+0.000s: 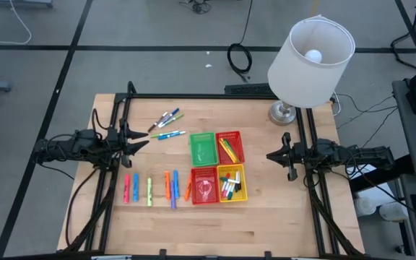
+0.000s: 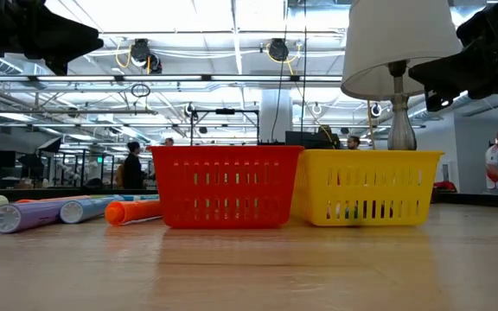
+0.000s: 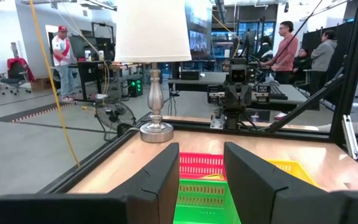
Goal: Pick & Place Markers
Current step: Put the large pink highlighter into the bottom red bin
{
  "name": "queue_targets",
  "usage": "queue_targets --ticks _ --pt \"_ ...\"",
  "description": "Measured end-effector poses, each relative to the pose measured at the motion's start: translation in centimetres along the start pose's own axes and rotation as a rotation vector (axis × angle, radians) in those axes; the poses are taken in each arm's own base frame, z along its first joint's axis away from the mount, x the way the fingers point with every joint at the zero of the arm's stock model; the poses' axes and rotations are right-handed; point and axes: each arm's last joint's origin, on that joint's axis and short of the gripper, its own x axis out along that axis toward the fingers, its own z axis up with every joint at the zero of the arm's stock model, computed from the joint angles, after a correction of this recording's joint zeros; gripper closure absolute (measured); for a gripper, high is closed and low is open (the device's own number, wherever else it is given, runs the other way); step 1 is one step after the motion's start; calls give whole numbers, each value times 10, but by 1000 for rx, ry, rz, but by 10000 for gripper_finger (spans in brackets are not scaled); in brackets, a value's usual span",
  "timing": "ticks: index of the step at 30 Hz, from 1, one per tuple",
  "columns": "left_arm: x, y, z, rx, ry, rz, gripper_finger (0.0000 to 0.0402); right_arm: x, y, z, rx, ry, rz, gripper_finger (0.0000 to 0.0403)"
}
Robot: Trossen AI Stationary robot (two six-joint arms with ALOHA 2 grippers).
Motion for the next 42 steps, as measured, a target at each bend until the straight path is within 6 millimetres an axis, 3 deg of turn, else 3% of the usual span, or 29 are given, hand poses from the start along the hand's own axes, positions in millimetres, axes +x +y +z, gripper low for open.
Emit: queue_targets --ticks 8,19,25,27,31,36,39,42 --pt "0 0 -1 -90 14 0 268 0 0 0 0 -1 -1 383" --pt "1 1 13 -154 -126 33 268 0 0 0 0 -1 -1 383" --pt "16 -8 39 -201 -257 -145 268 0 0 0 0 -2 0 383" --pt "26 -12 50 -176 -227 -157 265 0 0 0 0 -2 0 382" --pt "60 -23 65 -129 -28 -76 236 0 0 0 1 -2 0 383" --pt "101 -46 74 -125 421 -118 179 0 0 0 0 -2 0 383" --pt "114 -59 76 -262 716 -132 159 0 0 0 0 -2 0 382" --pt "120 -73 61 -432 1006 -60 152 0 0 0 1 -2 0 383"
